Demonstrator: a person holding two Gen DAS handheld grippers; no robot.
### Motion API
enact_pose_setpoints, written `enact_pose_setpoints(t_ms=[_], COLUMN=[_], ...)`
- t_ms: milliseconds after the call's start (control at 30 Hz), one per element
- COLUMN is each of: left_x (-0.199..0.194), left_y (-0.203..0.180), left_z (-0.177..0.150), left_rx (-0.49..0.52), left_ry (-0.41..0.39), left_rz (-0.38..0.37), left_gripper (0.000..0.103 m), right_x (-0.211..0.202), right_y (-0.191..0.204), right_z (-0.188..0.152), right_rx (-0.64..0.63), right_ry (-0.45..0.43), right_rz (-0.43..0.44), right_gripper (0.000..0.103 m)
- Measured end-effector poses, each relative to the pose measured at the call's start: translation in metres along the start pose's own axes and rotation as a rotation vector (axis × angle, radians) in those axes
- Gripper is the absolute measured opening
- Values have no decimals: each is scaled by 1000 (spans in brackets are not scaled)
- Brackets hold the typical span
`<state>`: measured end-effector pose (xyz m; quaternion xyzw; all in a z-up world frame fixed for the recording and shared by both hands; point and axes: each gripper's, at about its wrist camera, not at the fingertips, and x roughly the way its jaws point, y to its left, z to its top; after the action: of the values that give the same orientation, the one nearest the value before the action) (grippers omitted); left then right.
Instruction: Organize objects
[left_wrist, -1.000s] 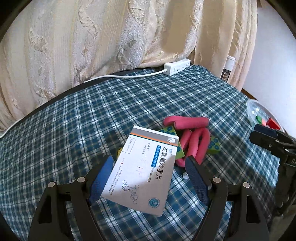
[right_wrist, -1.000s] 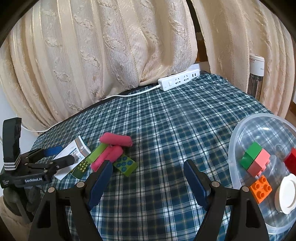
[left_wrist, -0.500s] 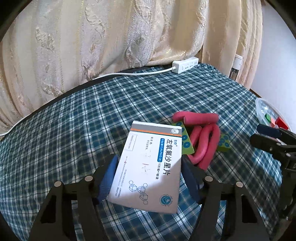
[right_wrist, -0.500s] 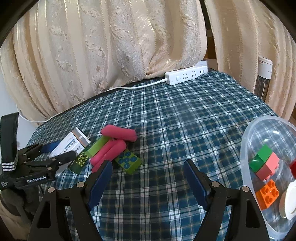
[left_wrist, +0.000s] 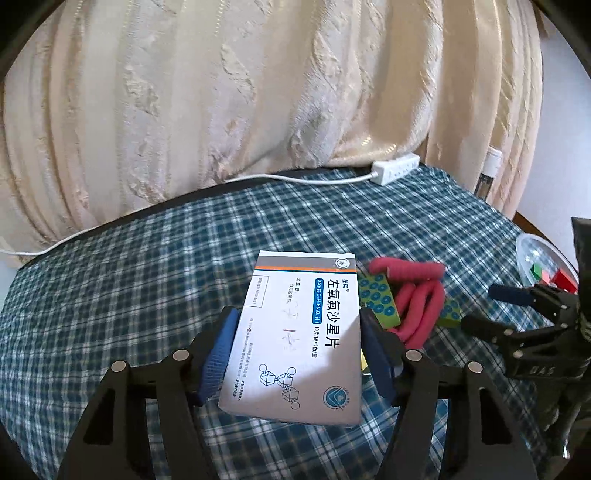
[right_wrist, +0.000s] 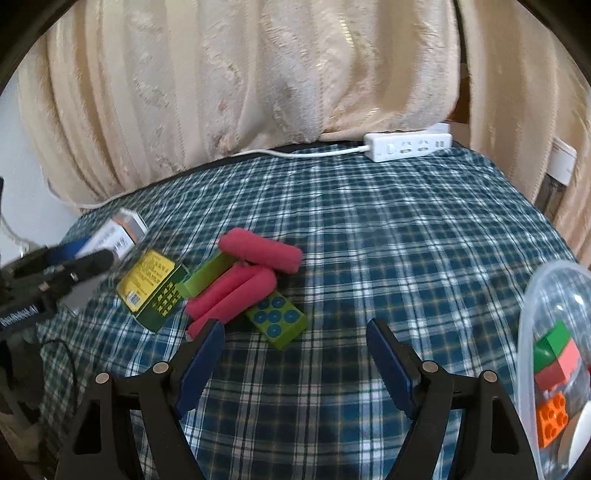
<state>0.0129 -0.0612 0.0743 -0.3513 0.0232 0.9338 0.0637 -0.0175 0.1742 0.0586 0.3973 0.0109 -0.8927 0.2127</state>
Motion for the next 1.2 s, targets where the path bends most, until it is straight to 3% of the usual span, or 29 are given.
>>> enact_pose_setpoints(t_ms=[200,367,767,1000,1200], left_x=[-8,-10,-8,-6,-8], left_y=[-1,-1,-3,-4,-8], left_z=[-4,-5,-7,-7,-9], left_rx=[-6,-10,-9,-13,-3], left_ry=[-15,-14,-3,5,4], left_rz=[-1,-11,-30,-35,-47], left_gripper=[66,66,66,66,66], right_x=[19,27,42,35,31], right_y=[7,9,20,26,34], right_z=[3,6,11,5,-1], right_rx=[-66,-98,-160,-182,-197], right_ry=[56,74,100,120,124], right_rz=[-13,-37,-36,-14,-2], right_gripper=[64,57,56,37,37])
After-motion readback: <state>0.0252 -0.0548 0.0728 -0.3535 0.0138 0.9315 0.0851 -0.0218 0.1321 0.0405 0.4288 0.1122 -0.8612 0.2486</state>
